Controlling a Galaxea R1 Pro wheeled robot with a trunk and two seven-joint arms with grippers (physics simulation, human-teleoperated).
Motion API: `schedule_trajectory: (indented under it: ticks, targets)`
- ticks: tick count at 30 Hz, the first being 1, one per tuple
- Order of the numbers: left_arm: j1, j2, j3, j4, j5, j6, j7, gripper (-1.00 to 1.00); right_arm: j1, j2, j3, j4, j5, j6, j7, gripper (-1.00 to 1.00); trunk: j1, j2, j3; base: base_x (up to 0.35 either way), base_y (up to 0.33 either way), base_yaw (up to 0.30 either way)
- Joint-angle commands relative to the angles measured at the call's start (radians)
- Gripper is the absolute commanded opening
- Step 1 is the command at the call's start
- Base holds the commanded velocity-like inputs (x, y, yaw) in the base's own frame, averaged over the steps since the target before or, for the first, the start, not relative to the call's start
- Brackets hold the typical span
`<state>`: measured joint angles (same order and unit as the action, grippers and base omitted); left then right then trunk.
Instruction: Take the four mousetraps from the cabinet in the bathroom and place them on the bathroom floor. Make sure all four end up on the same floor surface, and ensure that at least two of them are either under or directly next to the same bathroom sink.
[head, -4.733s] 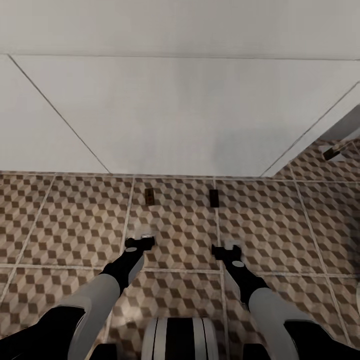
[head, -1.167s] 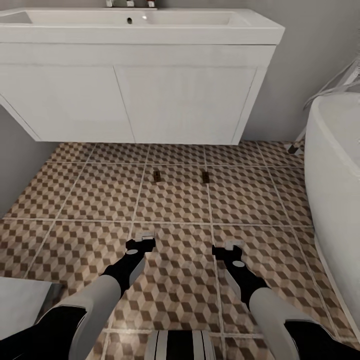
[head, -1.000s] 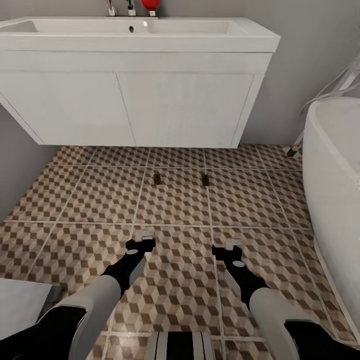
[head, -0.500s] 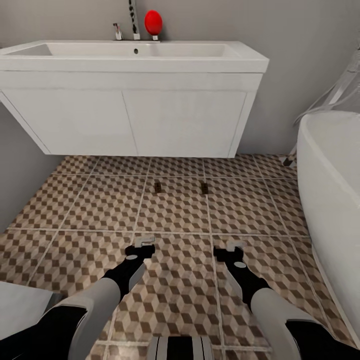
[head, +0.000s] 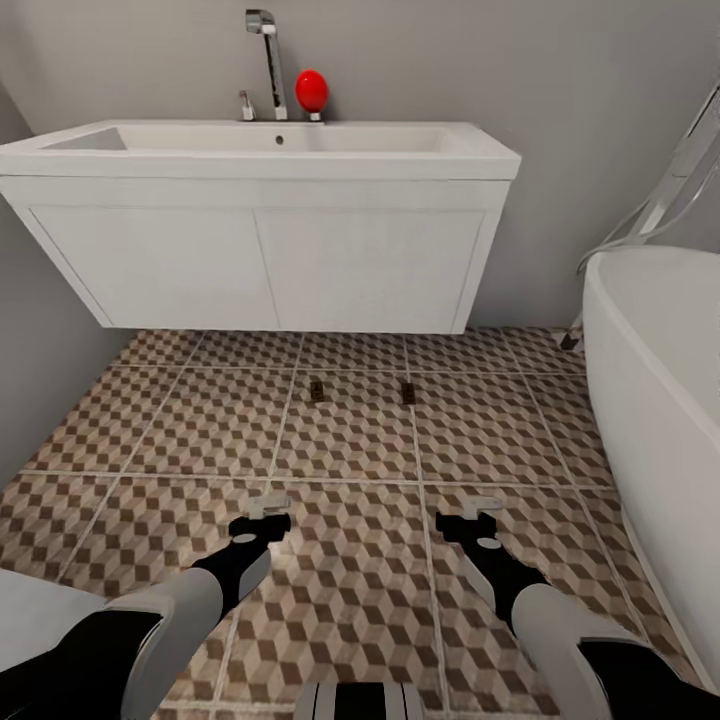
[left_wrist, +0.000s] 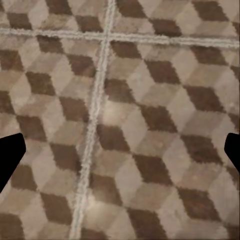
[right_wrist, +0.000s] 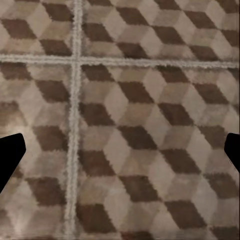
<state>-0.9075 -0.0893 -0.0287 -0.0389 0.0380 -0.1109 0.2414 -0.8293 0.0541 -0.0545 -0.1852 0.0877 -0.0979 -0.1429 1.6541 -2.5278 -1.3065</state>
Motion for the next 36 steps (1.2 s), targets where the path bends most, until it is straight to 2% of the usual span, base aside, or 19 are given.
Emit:
schedule_trajectory:
  ticks: [1,4,9,16,21,36]
  targets:
    - [-0.001,0.006,-0.004,0.008,0.005,-0.005,0.003,1.00,-0.001,-0.005,-0.005,0.013,0.009,-0.004,-0.003,1.00,-0.001,0.000,0.003,0.000,0.000,0.000]
    - [0.003,0.033,-0.004,0.024,0.008,-0.007,0.001,1.00,-0.001,-0.020,-0.005,0.060,0.010,-0.009,-0.002,1.00,-0.002,0.001,0.015,0.000,0.000,0.000]
    - [0.006,0.058,-0.004,0.031,0.010,-0.009,-0.001,1.00,-0.001,-0.027,-0.005,0.124,0.010,-0.013,-0.004,1.00,-0.004,0.002,0.034,0.000,0.000,0.000]
    - [0.016,0.079,-0.004,0.035,0.021,-0.011,0.002,1.00,0.006,-0.039,-0.004,0.196,0.012,-0.017,-0.004,1.00,-0.007,0.004,0.061,0.000,0.000,0.000]
    - [0.036,0.093,-0.004,0.036,0.029,-0.012,-0.002,1.00,0.005,-0.048,-0.004,0.210,0.014,-0.018,-0.003,1.00,-0.010,0.005,0.081,0.000,0.000,0.000]
    - [0.087,0.097,-0.003,0.036,0.033,-0.013,-0.007,1.00,0.001,-0.085,-0.002,0.214,0.016,-0.025,-0.003,1.00,-0.016,0.008,0.139,0.000,0.000,0.000]
